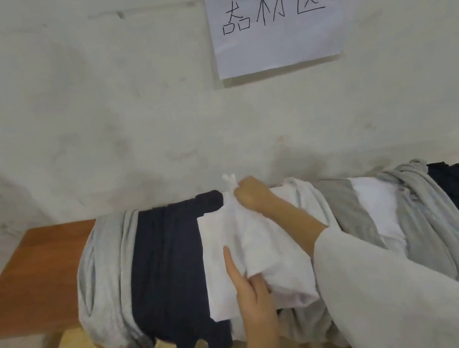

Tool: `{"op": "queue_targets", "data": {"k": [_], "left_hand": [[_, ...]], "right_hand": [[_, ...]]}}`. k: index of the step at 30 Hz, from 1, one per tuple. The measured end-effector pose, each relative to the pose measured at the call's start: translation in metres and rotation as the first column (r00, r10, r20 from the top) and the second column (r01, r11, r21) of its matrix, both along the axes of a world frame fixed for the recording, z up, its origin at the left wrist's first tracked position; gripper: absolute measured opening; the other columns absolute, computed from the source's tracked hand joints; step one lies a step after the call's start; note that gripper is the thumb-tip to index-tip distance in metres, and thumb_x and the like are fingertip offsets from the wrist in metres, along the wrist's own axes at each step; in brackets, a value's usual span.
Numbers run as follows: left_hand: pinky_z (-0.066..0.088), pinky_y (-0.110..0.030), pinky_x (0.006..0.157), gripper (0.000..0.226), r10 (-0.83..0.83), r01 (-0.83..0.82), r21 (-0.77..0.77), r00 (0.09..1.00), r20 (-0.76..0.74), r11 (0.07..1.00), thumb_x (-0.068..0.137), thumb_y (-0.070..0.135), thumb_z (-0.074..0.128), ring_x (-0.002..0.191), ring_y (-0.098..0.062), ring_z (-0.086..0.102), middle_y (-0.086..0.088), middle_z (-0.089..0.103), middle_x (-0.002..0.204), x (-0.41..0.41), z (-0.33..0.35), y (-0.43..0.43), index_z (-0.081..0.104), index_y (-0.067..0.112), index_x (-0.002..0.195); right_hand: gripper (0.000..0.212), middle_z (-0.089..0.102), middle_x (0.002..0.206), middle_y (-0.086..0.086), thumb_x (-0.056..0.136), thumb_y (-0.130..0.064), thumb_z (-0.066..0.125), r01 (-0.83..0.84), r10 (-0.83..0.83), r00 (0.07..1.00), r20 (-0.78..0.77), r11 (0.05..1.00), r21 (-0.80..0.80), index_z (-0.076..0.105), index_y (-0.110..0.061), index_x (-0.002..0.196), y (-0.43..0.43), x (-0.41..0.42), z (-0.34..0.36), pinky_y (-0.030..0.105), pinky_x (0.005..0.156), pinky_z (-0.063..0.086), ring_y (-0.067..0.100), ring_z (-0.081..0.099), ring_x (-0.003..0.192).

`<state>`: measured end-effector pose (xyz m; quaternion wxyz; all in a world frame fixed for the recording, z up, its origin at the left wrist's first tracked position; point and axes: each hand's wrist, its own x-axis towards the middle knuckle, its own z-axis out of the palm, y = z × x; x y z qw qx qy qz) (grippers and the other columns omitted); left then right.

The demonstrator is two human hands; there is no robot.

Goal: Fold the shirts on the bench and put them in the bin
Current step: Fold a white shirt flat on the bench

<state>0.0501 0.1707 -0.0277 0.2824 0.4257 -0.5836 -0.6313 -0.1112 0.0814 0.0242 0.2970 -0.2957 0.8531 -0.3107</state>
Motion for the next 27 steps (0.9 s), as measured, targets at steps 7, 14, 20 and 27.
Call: {"op": "queue_targets", "data": {"k": [7, 14, 20, 27], "left_hand": [[0.059, -0.041, 0.078, 0.040, 0.210, -0.223, 0.146, 0.973, 0.100, 0.964, 0.084, 0.035, 0.068, 0.093, -0.024, 0.066, -0.009, 0.066, 0.106, 0.029, -0.035, -0.032, 0.048, 0.026, 0.117], [0.058, -0.044, 0.065, 0.009, 0.295, -0.316, 0.111, 0.940, 0.173, 0.942, 0.095, 0.007, 0.047, 0.075, -0.034, 0.066, -0.012, 0.064, 0.085, 0.044, -0.043, -0.038, 0.052, 0.014, 0.091], [0.059, -0.041, 0.062, 0.009, 0.211, -0.259, 0.238, 0.955, 0.208, 0.936, 0.092, 0.001, 0.050, 0.070, -0.031, 0.069, -0.017, 0.068, 0.080, 0.063, -0.048, -0.044, 0.054, 0.003, 0.099], [0.059, -0.044, 0.065, 0.021, 0.162, -0.201, 0.212, 0.969, 0.188, 0.956, 0.096, 0.022, 0.054, 0.073, -0.033, 0.069, -0.023, 0.067, 0.089, 0.059, -0.041, -0.056, 0.054, 0.003, 0.103]], "right_hand": [[0.024, 0.056, 0.085, 0.003, 0.084, -0.025, 0.059, -0.169, 0.182, 0.978, -0.103, 0.978, 0.124, 0.052, -0.011, 0.102, -0.001, 0.051, -0.045, 0.029, 0.068, 0.047, 0.020, 0.059, 0.082], [0.054, 0.061, 0.102, 0.017, 0.093, -0.019, 0.054, -0.162, 0.134, 0.920, 0.368, 0.986, 0.048, 0.032, -0.013, 0.142, -0.011, 0.072, -0.026, 0.032, 0.064, 0.057, 0.023, 0.063, 0.068], [0.019, 0.059, 0.084, 0.005, 0.092, -0.018, 0.054, 0.154, -0.101, 0.941, 0.322, 0.977, -0.145, 0.054, -0.015, 0.110, 0.035, 0.047, -0.039, 0.032, 0.059, 0.050, 0.019, 0.057, 0.064], [0.034, 0.049, 0.090, -0.009, 0.078, -0.044, 0.069, -0.070, 0.085, 0.982, -0.168, 0.994, 0.090, 0.052, -0.022, 0.097, 0.175, 0.044, -0.058, 0.019, 0.065, 0.035, 0.009, 0.049, 0.079]]}}
